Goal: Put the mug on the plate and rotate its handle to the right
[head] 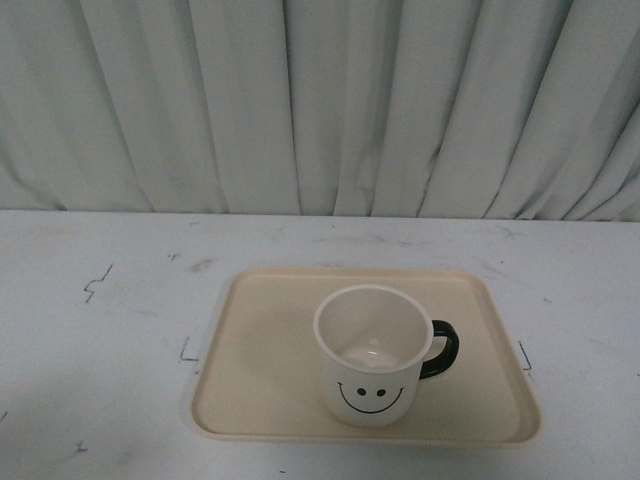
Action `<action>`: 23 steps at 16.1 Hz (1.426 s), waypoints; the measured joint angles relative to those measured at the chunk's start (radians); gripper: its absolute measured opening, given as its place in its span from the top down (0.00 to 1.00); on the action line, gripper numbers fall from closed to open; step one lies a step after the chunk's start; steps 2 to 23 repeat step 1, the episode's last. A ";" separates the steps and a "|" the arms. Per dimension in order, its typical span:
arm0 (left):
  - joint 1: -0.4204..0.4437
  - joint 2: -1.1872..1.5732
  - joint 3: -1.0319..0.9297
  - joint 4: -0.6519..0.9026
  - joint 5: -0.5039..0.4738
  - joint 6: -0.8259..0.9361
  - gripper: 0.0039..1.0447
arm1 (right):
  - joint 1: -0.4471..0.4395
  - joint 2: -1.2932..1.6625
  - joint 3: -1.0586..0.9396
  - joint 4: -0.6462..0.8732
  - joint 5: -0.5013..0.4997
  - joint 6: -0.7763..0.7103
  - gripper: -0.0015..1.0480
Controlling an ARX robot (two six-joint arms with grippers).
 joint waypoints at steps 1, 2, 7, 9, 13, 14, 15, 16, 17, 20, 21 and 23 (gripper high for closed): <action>0.000 0.000 0.000 0.000 0.000 0.000 0.06 | 0.000 0.000 0.000 0.000 0.000 0.002 0.06; 0.000 0.000 0.000 0.000 0.000 0.000 0.06 | 0.000 0.000 0.000 0.000 0.000 0.002 0.06; 0.000 0.000 0.000 0.000 0.000 0.000 0.06 | 0.000 0.000 0.000 0.000 0.000 0.002 0.06; 0.000 0.000 0.000 0.000 0.000 0.000 0.06 | 0.000 0.000 0.000 0.000 0.000 0.002 0.06; 0.000 0.000 0.000 0.000 0.000 0.000 0.06 | 0.000 0.000 0.000 0.000 0.000 0.002 0.06; 0.000 0.000 0.000 0.000 0.000 0.000 0.06 | 0.000 0.000 0.000 0.000 0.000 0.002 0.06; 0.000 0.000 0.000 0.000 0.000 0.000 0.06 | 0.000 0.000 0.000 0.000 0.000 0.002 0.06; 0.000 0.000 0.000 0.000 0.000 0.000 0.06 | 0.000 0.000 0.000 0.000 0.000 0.002 0.06; 0.000 0.000 0.000 0.000 0.000 0.000 0.06 | 0.000 0.000 0.000 0.000 0.000 0.002 0.06; 0.000 0.000 0.000 0.000 0.000 0.000 0.06 | 0.000 0.000 0.000 0.000 0.000 0.002 0.06; 0.000 0.000 0.000 0.000 0.000 0.000 0.06 | 0.000 0.000 0.000 0.000 0.000 0.002 0.06; 0.000 0.000 0.000 0.000 0.000 0.000 0.06 | 0.000 0.000 0.000 0.000 0.000 0.002 0.06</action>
